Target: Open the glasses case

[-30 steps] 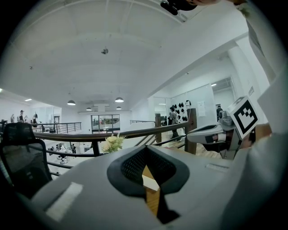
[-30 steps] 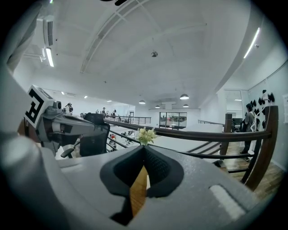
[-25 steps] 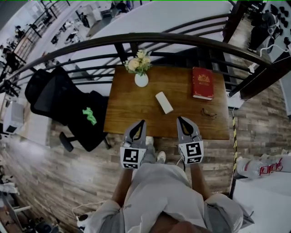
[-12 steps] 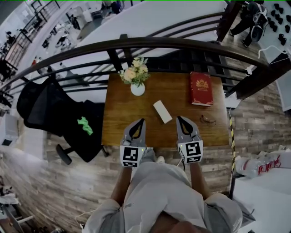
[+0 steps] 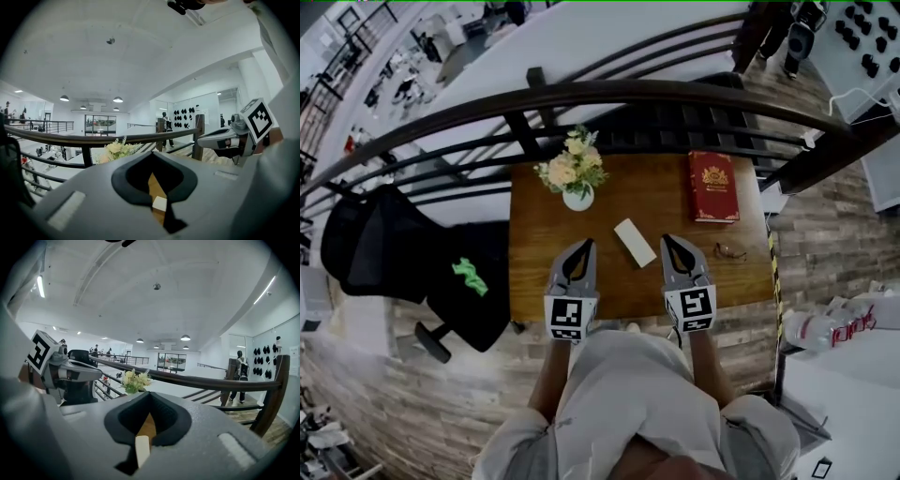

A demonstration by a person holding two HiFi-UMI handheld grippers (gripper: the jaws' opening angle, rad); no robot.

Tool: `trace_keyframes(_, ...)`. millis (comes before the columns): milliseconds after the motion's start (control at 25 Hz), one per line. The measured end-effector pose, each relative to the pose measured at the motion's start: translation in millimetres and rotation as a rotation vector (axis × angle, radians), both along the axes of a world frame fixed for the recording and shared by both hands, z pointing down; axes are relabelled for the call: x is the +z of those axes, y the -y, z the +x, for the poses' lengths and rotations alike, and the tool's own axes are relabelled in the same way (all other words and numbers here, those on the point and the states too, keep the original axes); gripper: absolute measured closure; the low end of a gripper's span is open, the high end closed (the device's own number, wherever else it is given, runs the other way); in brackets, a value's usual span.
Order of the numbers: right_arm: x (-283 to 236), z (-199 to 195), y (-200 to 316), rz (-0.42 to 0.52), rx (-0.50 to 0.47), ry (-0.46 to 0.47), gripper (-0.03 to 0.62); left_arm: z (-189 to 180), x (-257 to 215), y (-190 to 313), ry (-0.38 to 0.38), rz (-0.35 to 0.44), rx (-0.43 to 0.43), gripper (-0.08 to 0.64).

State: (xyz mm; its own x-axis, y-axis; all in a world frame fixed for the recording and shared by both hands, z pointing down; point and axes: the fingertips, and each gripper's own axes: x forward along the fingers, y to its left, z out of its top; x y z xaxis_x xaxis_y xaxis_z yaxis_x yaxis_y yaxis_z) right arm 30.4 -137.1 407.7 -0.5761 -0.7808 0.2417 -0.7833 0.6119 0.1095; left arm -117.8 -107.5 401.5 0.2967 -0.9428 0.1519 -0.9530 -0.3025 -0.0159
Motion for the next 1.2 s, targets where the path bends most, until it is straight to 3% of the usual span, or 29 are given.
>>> trace_keyframes(600,59.1,-23.3,34.0,-0.12,0.075,-0.087,0.589,-16.5,58.1,52.2,-0.119,-0.144,0.121,0.54)
trace_keyframes(840,85.4,-24.6,35.3,-0.182,0.077,-0.123,0.589,-12.1,86.5,61.0,-0.111,-0.205,0.153,0.54)
trace_keyframes(1200,130.5,-15.3,42.2,-0.27,0.036,-0.18,0.589,-6.0,133.6,69.8,-0.086,-0.284,0.133,0.54)
